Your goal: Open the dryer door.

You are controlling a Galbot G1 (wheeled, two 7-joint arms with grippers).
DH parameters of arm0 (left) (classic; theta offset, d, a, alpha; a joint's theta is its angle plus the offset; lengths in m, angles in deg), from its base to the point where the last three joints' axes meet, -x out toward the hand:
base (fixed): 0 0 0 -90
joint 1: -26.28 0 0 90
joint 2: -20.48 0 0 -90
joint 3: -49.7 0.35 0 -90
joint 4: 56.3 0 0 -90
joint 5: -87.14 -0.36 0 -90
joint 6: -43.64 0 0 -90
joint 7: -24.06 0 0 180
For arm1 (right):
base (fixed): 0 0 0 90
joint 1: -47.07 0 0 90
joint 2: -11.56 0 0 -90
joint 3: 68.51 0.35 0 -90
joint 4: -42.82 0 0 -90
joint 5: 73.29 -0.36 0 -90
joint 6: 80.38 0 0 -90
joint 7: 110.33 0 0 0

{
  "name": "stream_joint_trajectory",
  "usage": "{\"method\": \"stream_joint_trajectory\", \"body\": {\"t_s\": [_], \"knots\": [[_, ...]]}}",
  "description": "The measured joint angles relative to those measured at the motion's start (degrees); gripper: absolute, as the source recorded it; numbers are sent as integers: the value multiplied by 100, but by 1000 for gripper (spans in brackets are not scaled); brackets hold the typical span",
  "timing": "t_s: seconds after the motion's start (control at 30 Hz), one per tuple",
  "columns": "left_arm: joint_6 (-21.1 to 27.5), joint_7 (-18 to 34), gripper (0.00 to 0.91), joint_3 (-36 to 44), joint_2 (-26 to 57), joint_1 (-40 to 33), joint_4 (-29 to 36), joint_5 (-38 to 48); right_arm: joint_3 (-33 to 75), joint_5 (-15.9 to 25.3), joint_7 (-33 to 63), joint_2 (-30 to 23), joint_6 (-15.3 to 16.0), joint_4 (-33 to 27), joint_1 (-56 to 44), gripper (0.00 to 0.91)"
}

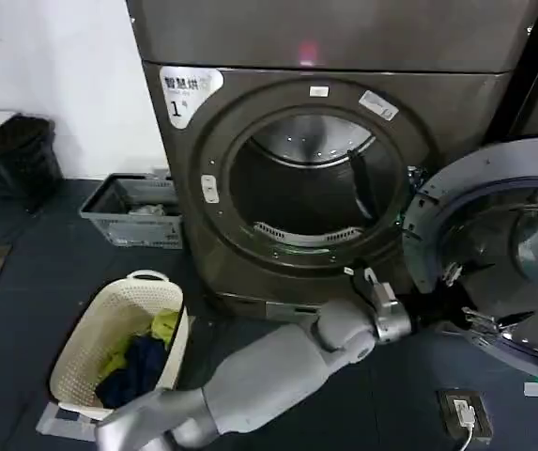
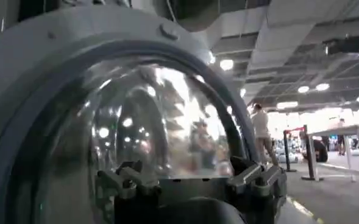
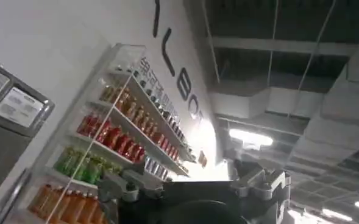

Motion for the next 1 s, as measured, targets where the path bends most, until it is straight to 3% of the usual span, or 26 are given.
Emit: {"method": "stream_joint_trajectory", "body": {"t_s": [0.5,0.8,1.0], "knots": [[-16,322,907,-137,1359,-121,1261,508,22,0,-29,43,-60,9,-19,907],[-347,425,907,77,2750,-525,2111,-7,82,-5,4,82,-151,20,13,907],[-58,513,907,310,3742,-733,2510,-186,211,-58,-2,80,-138,92,12,907]]}}
